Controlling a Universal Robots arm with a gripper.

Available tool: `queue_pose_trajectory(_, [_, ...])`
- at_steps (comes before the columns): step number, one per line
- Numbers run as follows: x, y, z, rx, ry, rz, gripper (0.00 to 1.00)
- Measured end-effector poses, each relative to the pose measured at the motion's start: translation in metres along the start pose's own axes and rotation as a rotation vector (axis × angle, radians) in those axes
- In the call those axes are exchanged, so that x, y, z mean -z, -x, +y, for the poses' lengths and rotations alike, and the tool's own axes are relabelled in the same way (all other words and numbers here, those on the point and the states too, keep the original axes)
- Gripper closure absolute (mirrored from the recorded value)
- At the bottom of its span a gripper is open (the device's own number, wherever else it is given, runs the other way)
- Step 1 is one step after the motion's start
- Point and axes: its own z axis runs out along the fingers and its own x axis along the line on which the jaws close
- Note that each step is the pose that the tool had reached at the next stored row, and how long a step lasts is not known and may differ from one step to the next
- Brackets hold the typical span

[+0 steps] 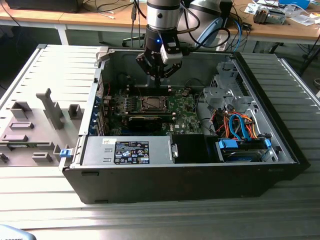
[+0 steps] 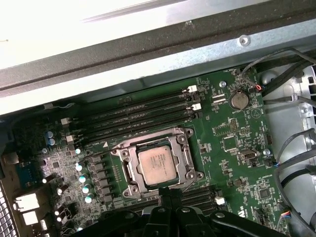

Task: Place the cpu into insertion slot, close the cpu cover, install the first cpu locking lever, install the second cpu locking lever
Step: 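Install the first cpu locking lever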

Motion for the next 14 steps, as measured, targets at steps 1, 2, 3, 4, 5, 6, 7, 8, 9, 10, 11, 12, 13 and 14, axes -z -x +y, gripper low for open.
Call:
queue_pose_trajectory(1, [0.0, 0.0, 0.0, 0.003, 0.0, -0.0003, 0.89])
queue_pose_trajectory(2, [0.0, 0.0, 0.0, 0.005, 0.0001, -0.0004, 0.89])
queue_pose_trajectory(3, [0.0, 0.0, 0.0, 0.007, 0.0002, -0.0005, 0.89])
queue_pose_trajectory(4, [0.0, 0.0, 0.0, 0.009, 0.0002, -0.0007, 0.89])
queue_pose_trajectory(5, [0.0, 0.0, 0.0, 0.011, 0.0002, -0.0008, 0.89])
queue_pose_trajectory(6, [0.0, 0.0, 0.0, 0.013, 0.0002, -0.0011, 0.89])
queue_pose_trajectory(7, [0.0, 0.0, 0.0, 0.015, 0.0003, -0.0012, 0.89])
queue_pose_trajectory(8, [0.0, 0.0, 0.0, 0.017, 0.0003, -0.0013, 0.89])
queue_pose_trajectory(9, [0.0, 0.0, 0.0, 0.019, 0.0004, -0.0015, 0.89])
queue_pose_trajectory(10, [0.0, 0.0, 0.0, 0.022, 0.0004, -0.0016, 0.89])
queue_pose_trajectory(11, [0.0, 0.0, 0.0, 0.023, 0.0004, -0.0018, 0.89])
queue_pose_trajectory(12, [0.0, 0.0, 0.0, 0.026, 0.0005, -0.0021, 0.89])
queue_pose_trajectory(13, [0.0, 0.0, 0.0, 0.029, 0.0005, -0.0022, 0.89])
queue_pose_trajectory(14, [0.0, 0.0, 0.0, 0.032, 0.0006, -0.0025, 0.89])
